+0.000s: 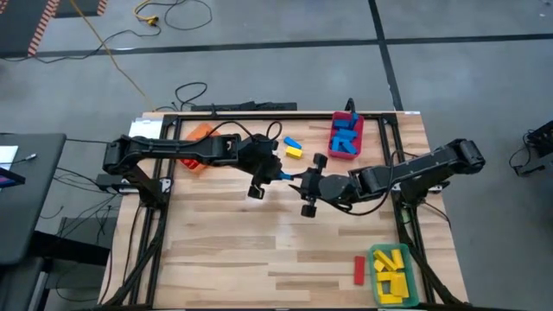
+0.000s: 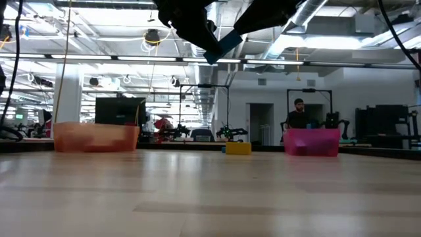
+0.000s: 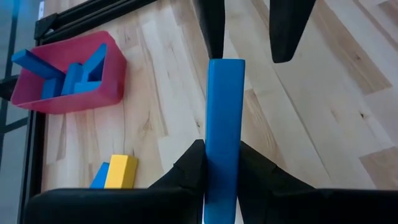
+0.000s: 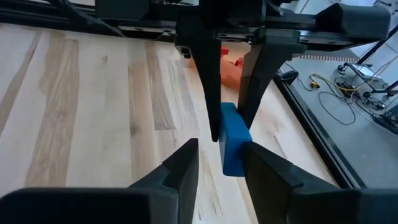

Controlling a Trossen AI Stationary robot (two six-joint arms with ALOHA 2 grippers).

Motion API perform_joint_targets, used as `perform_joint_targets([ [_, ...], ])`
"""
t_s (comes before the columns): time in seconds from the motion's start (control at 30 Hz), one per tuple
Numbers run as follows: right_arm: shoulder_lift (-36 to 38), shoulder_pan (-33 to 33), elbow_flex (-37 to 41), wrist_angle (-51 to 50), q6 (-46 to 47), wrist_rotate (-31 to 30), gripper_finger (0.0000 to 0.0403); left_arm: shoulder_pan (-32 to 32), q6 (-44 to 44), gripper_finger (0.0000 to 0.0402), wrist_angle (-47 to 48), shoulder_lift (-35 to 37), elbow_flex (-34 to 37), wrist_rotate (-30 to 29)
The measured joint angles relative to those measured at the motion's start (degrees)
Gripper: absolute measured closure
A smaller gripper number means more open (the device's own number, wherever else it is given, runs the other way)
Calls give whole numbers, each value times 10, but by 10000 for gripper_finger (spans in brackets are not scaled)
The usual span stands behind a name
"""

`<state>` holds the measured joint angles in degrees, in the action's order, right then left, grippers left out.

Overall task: Sort blocks
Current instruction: Put the blue block into the red bin

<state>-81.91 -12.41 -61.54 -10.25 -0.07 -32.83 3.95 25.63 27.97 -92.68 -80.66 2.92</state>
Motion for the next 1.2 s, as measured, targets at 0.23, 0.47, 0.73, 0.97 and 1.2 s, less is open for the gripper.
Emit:
perform_joint_targets([
  [0.23,1,2,0,0,-3,0,250,0,0,351,5,0,0,-10],
  [0.47,18,-19,0,4,-9,-30,205,1,-6,351,-3,1,-4,-13],
  [0.73,20,-20,0,0,-11,-34,173,1,-7,351,-2,0,-3,-14],
  [0.97,13,-1,0,-22,2,-30,177,-1,-11,351,-13,0,-3,-1],
  [1.2,-8,10,0,-11,-1,-11,199,-8,-8,351,-22,0,-3,0],
])
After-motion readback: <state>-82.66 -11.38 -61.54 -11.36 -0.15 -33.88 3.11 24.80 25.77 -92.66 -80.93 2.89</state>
